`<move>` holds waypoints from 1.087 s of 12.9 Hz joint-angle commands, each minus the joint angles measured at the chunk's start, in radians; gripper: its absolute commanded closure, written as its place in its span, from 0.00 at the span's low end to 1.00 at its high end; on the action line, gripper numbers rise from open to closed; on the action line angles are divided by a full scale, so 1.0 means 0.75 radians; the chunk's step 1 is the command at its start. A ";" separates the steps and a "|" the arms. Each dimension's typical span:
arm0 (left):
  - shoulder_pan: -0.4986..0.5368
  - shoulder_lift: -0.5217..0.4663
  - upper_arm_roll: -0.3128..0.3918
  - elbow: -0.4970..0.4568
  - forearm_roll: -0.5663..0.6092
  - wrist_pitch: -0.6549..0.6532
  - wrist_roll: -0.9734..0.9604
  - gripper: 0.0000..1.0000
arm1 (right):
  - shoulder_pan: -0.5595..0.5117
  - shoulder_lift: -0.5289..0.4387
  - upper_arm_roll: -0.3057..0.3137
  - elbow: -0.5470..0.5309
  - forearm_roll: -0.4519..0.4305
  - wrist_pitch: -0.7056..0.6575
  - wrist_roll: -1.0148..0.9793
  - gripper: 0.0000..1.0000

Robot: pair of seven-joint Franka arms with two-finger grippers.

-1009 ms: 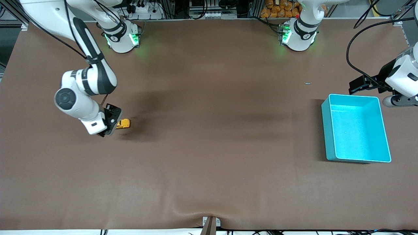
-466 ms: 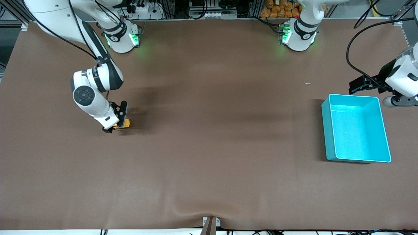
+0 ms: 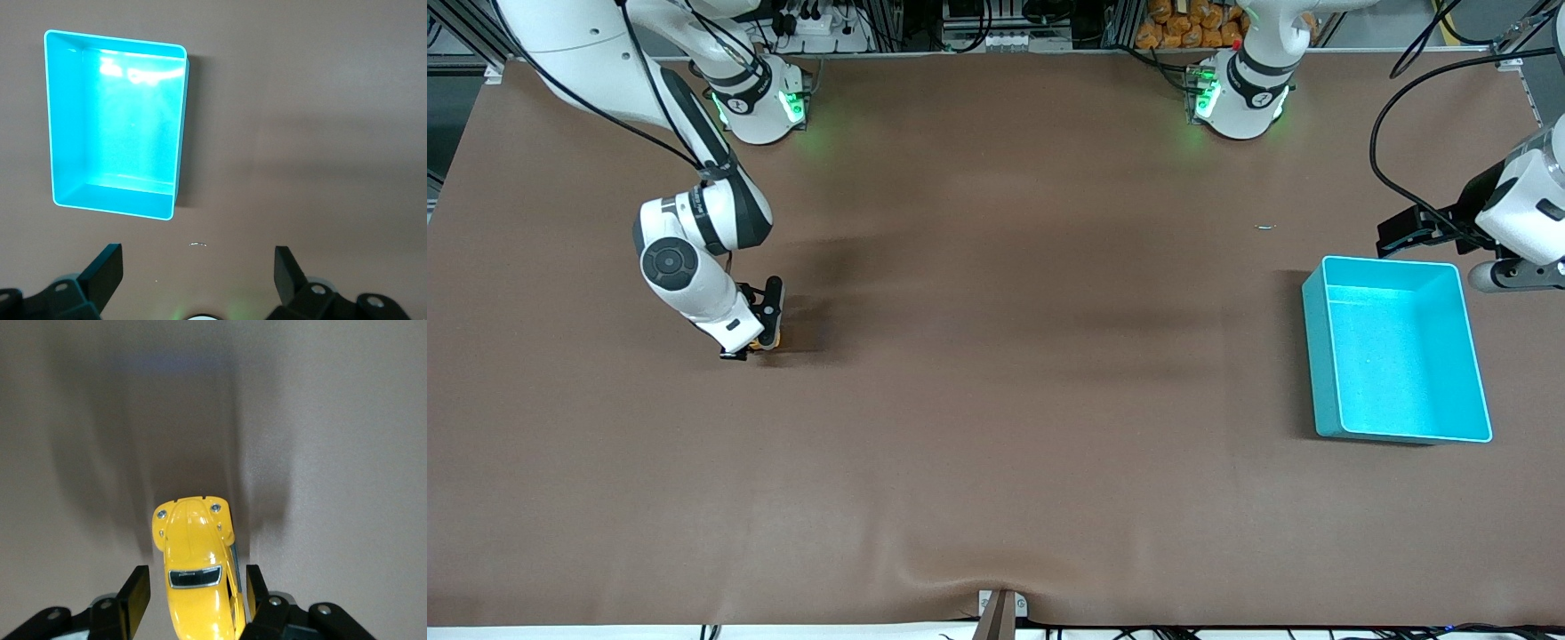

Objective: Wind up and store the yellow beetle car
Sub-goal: 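Close the right gripper on the yellow car's body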

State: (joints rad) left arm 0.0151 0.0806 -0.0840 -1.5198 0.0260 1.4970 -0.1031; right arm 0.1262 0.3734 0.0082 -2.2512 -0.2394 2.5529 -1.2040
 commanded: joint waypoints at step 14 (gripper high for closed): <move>0.006 0.007 -0.005 0.016 -0.006 0.017 -0.002 0.00 | -0.027 0.056 -0.007 0.015 -0.028 0.026 -0.023 0.78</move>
State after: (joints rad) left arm 0.0150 0.0816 -0.0842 -1.5198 0.0260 1.5061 -0.1031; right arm 0.1250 0.3795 0.0024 -2.2503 -0.2398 2.5581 -1.2102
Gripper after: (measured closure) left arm 0.000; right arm 0.551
